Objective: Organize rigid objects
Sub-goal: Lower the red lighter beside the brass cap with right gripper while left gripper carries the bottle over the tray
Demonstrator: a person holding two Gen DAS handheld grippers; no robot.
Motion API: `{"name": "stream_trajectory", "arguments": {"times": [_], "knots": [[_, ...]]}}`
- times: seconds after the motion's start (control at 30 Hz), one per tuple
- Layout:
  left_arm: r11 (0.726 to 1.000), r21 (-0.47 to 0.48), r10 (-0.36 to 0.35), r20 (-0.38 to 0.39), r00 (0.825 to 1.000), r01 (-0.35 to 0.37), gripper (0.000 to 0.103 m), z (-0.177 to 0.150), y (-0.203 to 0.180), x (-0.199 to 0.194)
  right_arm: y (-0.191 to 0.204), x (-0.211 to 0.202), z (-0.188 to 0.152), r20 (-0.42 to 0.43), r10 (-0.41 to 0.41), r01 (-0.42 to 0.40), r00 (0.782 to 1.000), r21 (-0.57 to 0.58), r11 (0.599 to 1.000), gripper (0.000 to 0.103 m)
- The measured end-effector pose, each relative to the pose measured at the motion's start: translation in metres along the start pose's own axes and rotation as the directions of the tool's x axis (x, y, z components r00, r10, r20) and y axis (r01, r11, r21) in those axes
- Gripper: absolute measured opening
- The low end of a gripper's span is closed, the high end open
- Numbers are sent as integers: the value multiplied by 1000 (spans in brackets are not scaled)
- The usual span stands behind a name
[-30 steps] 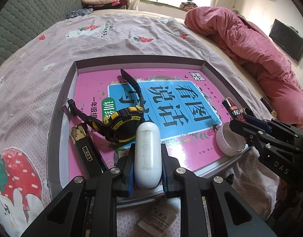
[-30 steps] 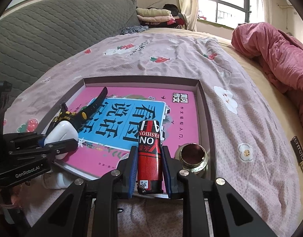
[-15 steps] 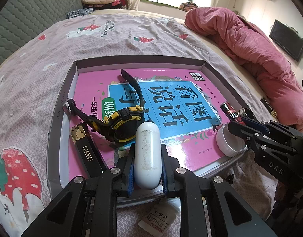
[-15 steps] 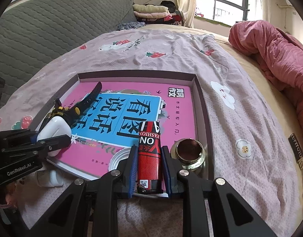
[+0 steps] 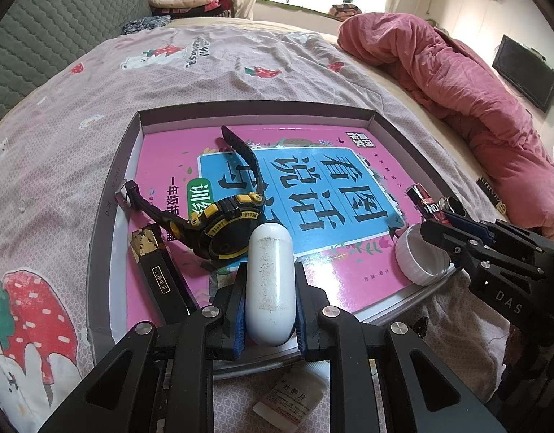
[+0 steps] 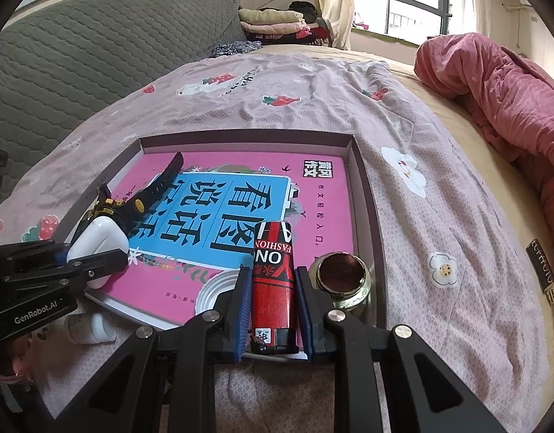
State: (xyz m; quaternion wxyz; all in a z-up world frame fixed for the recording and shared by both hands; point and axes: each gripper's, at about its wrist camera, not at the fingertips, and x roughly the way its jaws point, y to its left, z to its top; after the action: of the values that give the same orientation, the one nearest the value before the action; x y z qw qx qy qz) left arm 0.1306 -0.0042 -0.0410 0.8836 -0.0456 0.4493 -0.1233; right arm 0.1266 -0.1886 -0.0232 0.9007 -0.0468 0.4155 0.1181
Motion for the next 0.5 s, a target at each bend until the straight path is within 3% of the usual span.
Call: {"name": "stream_trajectory", "arguments": {"times": [0.5], "knots": [[1000,-2,0,1,1000,0,21,0,0,0,4,-2,-1,5,17,-17,1000,-3,1000,24]]}}
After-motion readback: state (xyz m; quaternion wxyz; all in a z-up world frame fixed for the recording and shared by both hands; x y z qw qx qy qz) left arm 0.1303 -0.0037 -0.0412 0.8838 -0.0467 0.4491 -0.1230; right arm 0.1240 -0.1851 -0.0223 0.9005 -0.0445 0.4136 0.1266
